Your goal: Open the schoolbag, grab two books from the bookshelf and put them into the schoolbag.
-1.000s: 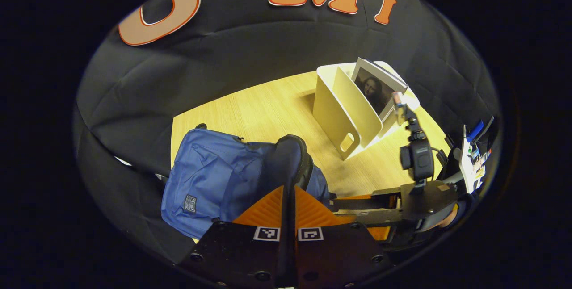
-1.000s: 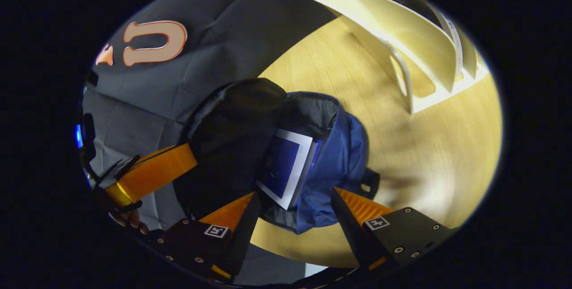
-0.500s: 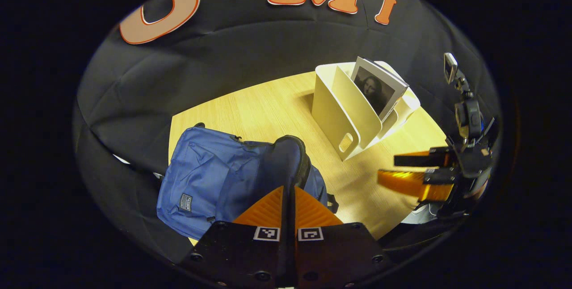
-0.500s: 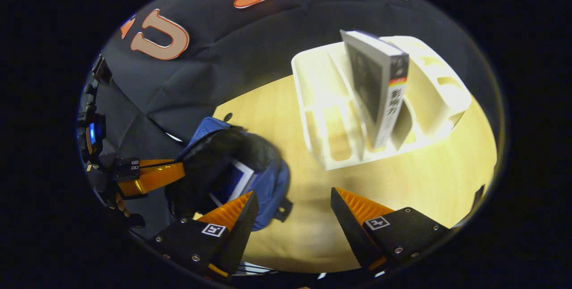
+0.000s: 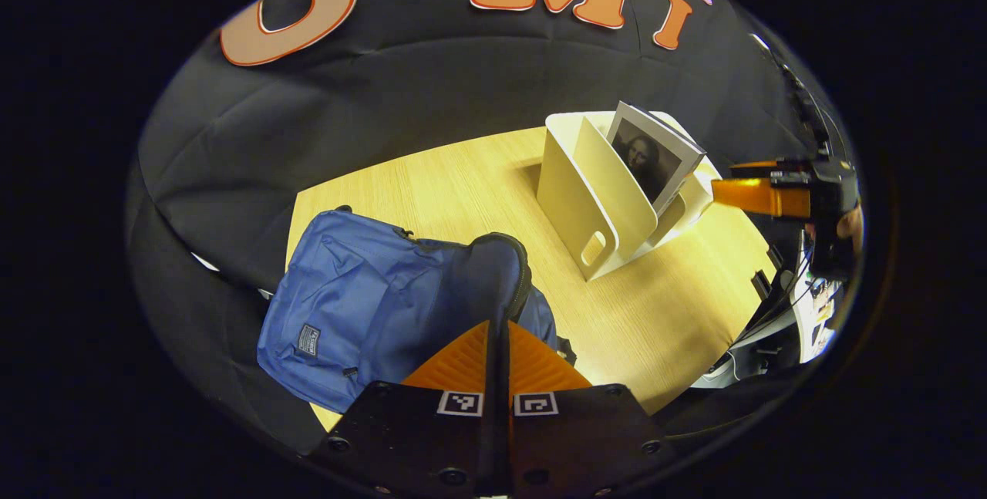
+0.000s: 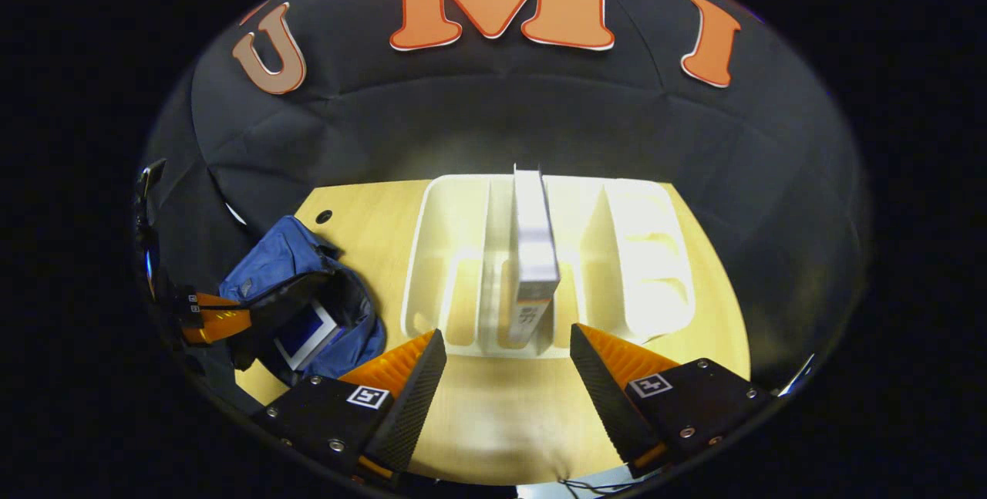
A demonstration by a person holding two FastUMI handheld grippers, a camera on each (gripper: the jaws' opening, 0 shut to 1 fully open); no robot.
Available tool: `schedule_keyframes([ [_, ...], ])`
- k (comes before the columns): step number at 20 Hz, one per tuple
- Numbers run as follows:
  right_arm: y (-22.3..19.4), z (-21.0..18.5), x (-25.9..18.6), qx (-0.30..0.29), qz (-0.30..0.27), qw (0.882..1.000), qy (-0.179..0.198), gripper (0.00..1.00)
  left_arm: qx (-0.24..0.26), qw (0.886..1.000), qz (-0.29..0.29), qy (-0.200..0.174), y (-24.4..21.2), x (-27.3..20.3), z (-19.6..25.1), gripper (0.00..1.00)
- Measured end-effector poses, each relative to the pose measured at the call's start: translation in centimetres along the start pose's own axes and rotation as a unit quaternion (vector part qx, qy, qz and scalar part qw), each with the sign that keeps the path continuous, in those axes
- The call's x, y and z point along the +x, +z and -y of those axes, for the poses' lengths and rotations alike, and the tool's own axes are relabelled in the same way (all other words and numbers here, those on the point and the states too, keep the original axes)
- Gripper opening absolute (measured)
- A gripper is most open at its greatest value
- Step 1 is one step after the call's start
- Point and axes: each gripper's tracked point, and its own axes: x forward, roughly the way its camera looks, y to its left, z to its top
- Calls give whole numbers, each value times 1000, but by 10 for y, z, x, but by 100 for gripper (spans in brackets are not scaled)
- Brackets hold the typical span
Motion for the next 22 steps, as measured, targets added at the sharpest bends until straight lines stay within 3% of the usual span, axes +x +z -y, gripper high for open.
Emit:
schedule_keyframes([
  [3,21,13,21,-23,-11,1000,-12,97,-6,1000,3,4,0,-1,0,1],
  [9,51,16,58,-37,-66,997,-2,95,-26,1000,7,10,-3,-4,0,1],
  [13,64,23,91,-60,-96,994,-5,91,-25,999,5,20,-2,-6,-4,1],
  [19,45,19,127,-79,-155,985,-11,74,-31,999,-1,39,-9,-14,-15,1],
  [22,39,17,136,-84,-175,981,-10,53,-36,998,-6,53,-16,-21,-27,1],
])
